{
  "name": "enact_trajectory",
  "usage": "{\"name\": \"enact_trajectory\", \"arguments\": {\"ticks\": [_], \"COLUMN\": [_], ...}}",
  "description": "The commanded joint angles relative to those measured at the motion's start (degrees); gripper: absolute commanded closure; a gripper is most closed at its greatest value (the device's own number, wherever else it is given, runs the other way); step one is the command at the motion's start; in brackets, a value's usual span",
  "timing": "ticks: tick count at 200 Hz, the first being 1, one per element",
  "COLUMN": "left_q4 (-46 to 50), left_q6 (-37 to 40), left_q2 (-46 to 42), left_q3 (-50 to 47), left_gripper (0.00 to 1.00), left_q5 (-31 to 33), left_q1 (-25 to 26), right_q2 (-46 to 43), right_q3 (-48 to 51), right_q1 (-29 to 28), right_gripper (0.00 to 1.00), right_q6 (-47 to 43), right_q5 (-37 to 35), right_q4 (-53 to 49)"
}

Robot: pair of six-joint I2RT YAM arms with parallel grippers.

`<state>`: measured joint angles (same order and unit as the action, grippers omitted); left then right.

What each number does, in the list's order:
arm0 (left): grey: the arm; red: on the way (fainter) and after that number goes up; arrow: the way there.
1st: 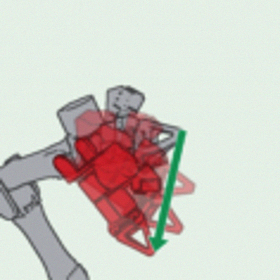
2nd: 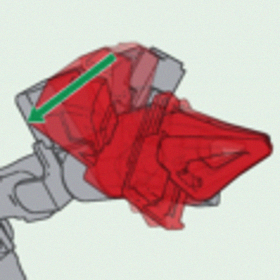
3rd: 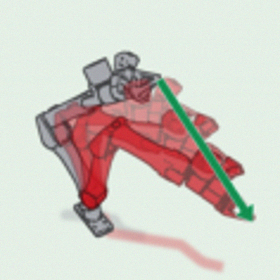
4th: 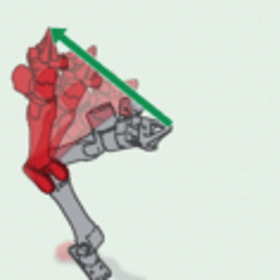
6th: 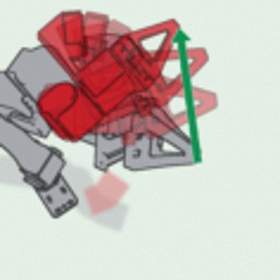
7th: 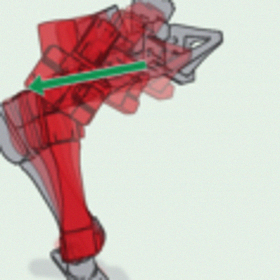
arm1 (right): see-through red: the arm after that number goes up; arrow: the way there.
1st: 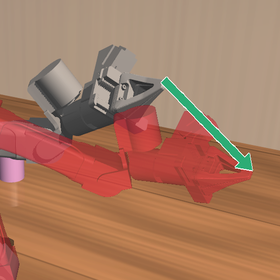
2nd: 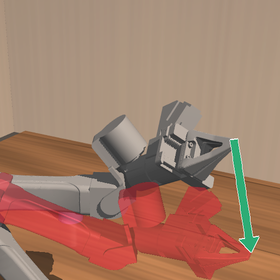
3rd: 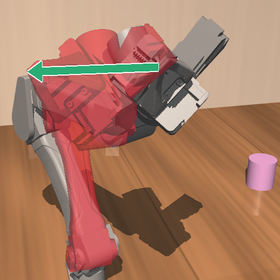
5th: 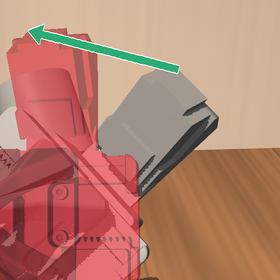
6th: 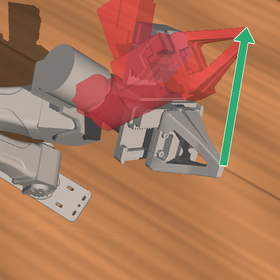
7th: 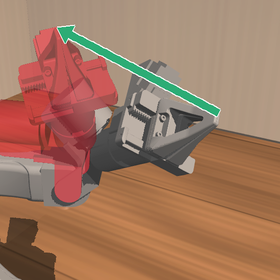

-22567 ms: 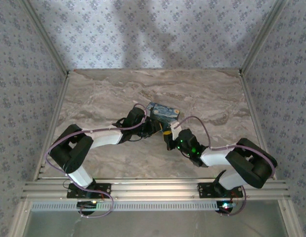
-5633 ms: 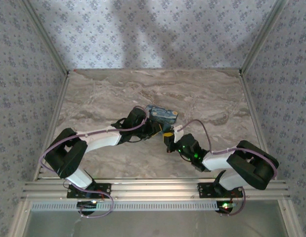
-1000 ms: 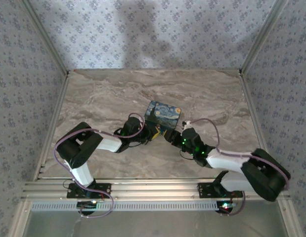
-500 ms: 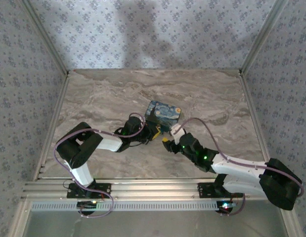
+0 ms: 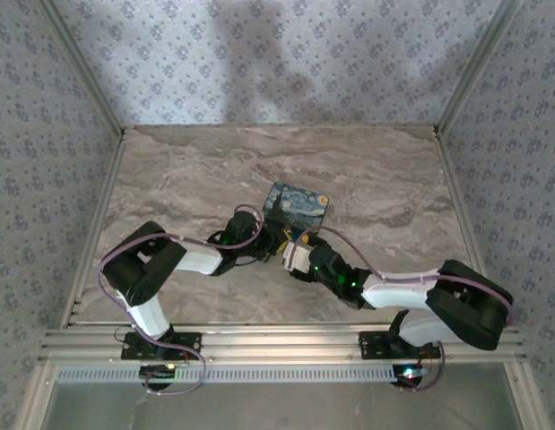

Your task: Unlock the padlock with the key

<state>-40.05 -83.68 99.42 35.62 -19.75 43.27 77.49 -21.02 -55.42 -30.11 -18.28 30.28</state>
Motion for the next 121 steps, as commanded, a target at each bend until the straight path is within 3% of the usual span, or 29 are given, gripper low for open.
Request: {"name": "enact_trajectory", "arguments": {"ticks": [1, 47, 121], "left_q4": [0.9, 1.8, 2.6], "left_q6": [-0.4, -0.2, 0.1], "left_q2": [-2.0, -2.5, -2.4], "left_q3": [1.4, 1.5, 2.0], "left_gripper": [0.89, 0.89, 0.89], "left_q5": [0.0, -0.1, -0.3], "left_q1": [0.6, 0.6, 0.7], "right_q2": [2.0, 6.1, 8.0], "right_q3": [-2.1, -1.7, -0.5], "right_q1": [0.4, 1.3, 1.8], "right_gripper": [0.28, 0.32, 0.62], "right_q6": [-1.2, 2.1, 4.7], "right_q5": [-0.5, -0.6, -1.3], "right_q4": [4.1, 8.6, 10.6]}}
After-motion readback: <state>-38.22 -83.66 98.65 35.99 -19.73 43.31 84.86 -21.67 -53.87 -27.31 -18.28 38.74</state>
